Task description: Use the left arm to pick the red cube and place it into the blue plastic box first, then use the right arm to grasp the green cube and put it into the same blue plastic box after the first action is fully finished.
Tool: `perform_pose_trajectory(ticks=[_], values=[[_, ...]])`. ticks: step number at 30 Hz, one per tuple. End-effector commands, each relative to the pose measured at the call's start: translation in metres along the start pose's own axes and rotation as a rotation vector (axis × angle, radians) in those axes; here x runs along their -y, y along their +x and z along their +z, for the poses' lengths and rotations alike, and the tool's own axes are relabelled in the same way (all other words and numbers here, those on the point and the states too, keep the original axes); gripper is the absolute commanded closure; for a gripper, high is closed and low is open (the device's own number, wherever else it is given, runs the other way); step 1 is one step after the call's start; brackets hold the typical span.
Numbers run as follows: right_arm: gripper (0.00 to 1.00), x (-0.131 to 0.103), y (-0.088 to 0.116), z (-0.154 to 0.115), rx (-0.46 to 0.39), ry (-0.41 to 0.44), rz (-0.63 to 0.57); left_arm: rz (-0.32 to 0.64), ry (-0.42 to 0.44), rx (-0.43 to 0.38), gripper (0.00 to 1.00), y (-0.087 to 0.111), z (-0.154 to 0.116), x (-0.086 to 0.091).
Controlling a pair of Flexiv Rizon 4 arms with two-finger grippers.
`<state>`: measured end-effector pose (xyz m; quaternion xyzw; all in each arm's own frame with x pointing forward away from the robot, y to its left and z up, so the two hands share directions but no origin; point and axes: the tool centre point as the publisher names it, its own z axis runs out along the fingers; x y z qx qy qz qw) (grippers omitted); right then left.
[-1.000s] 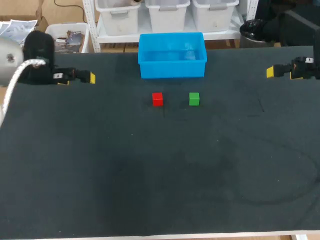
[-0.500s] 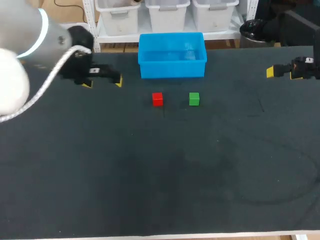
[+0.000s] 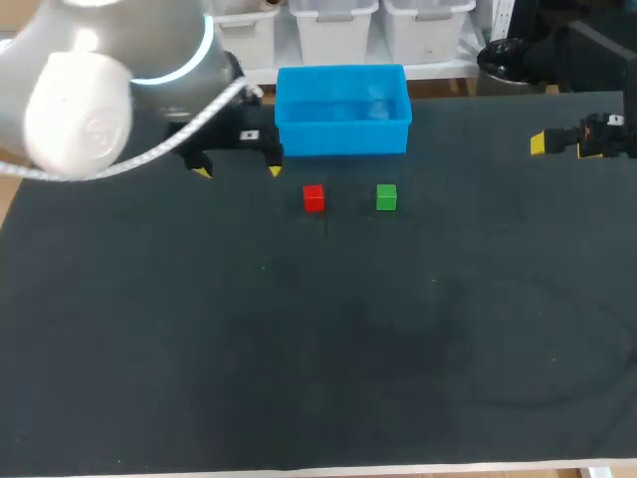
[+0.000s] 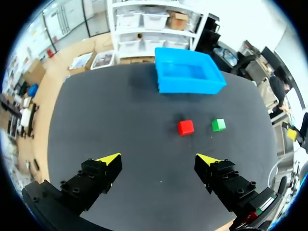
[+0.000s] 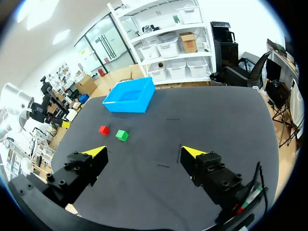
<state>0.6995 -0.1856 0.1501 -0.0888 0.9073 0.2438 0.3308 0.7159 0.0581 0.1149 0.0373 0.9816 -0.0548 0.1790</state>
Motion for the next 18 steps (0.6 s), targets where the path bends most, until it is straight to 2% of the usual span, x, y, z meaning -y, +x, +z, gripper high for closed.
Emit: perform_pose_trajectory(ticks=[1,4,14,18], values=[[0.0,0.0,0.0,0.0,-0.001,0.001,0.0,-0.03,-0.226,-0.05,0.0,-0.006,0.012,0.015],[0.0,0.0,0.0,0.0,-0.001,0.001,0.0,-0.056,-0.222,-0.074,0.0,-0.006,0.016,0.023],[0.0,0.0,0.0,0.0,-0.001,0.001,0.0,-0.076,-0.207,-0.081,0.0,-0.016,0.019,0.044],[0.0,0.0,0.0,0.0,-0.001,0.001,0.0,-0.069,-0.204,-0.077,0.0,-0.016,0.019,0.044]])
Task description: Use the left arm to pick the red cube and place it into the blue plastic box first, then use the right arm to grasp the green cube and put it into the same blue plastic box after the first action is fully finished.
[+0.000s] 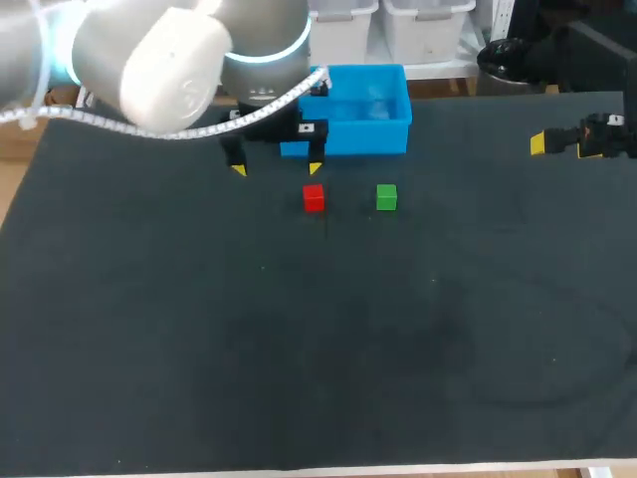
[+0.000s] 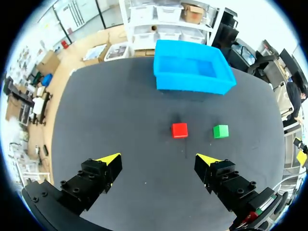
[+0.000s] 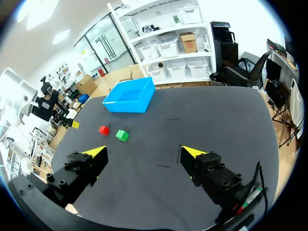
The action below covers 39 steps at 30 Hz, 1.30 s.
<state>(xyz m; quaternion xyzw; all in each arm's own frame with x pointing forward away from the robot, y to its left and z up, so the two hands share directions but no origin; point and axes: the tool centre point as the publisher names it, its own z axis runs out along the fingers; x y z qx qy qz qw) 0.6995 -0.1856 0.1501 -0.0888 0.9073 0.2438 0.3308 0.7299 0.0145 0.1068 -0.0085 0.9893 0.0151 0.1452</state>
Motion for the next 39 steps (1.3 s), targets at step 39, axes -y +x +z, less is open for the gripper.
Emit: perform_pose_trajectory(ticks=[39], values=[[0.0,0.0,0.0,0.0,-0.001,0.001,0.0,-0.075,-0.013,-0.056,0.0,-0.011,0.011,0.018]])
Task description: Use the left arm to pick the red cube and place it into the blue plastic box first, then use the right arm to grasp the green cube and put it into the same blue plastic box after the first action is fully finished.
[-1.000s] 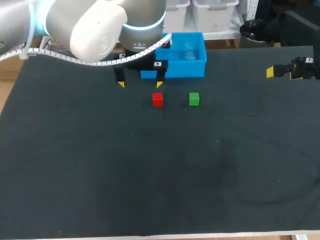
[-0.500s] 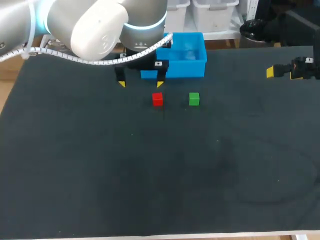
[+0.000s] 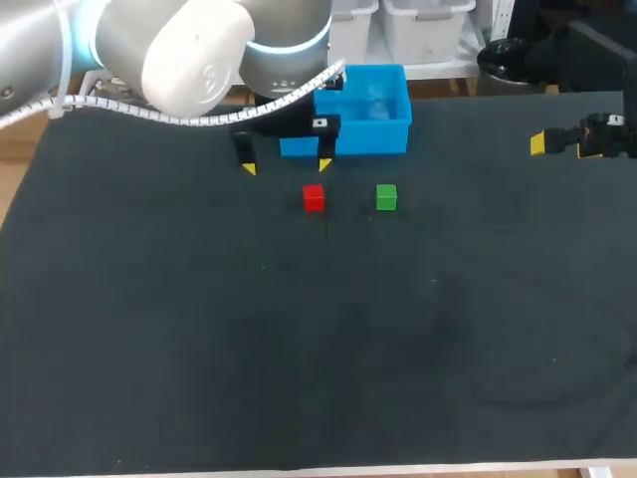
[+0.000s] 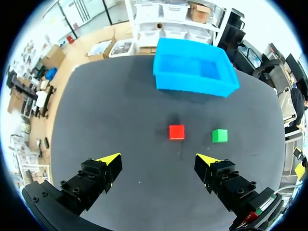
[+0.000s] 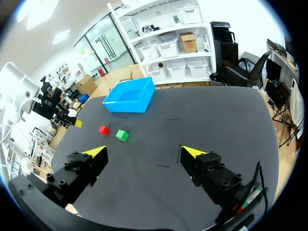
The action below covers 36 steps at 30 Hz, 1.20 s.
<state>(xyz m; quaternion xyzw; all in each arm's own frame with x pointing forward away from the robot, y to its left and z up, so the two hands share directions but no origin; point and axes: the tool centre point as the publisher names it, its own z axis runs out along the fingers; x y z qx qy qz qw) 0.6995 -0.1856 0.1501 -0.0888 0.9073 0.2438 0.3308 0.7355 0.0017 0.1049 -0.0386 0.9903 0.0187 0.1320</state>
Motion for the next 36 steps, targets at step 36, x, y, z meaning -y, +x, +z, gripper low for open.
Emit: perform_pose_trajectory(ticks=[36], values=[[0.0,0.0,0.0,0.0,0.0,0.001,0.0,-0.02,0.038,-0.093,0.0,0.0,0.064,0.035]])
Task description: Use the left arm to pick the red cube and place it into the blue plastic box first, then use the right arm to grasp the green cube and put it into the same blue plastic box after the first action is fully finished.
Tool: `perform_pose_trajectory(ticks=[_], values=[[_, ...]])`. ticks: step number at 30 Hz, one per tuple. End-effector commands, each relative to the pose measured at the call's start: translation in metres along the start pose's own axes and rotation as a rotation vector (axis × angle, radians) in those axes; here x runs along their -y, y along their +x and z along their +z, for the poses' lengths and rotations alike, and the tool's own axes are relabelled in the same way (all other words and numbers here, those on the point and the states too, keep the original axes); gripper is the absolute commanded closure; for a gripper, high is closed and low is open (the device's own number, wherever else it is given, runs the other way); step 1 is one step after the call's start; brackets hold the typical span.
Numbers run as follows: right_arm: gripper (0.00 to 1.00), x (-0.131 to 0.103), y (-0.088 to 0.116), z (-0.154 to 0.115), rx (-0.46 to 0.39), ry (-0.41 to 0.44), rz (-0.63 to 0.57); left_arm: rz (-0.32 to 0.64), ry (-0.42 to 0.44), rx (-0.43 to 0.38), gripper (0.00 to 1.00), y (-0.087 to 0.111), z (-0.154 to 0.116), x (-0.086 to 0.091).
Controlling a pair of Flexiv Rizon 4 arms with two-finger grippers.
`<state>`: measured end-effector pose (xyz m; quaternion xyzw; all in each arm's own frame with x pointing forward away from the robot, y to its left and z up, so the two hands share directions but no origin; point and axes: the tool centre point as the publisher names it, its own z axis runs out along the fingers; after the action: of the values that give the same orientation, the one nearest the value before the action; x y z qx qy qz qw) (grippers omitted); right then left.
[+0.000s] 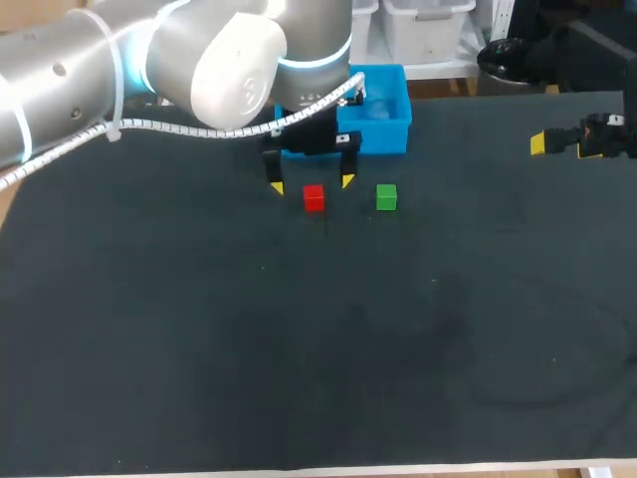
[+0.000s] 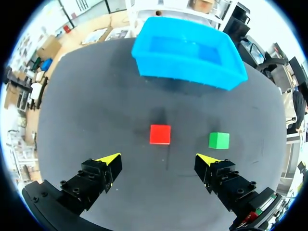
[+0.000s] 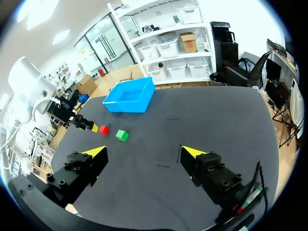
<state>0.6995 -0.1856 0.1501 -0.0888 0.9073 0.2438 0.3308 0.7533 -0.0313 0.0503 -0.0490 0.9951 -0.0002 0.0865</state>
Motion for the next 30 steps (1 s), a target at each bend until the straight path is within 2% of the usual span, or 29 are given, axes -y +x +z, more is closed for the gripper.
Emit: perform_pose_trajectory(ticks=[1,13,30], values=[[0.0,0.0,0.0,0.0,0.0,0.001,0.0,0.006,0.006,0.0,0.0,-0.001,0.01,-0.001],[0.0,0.0,0.0,0.0,0.0,0.001,0.0,0.0,-0.002,-0.007,0.0,-0.005,0.029,-0.006],[0.0,0.0,0.0,0.0,0.0,0.001,0.0,0.008,-0.015,-0.013,0.0,-0.013,0.051,-0.001]])
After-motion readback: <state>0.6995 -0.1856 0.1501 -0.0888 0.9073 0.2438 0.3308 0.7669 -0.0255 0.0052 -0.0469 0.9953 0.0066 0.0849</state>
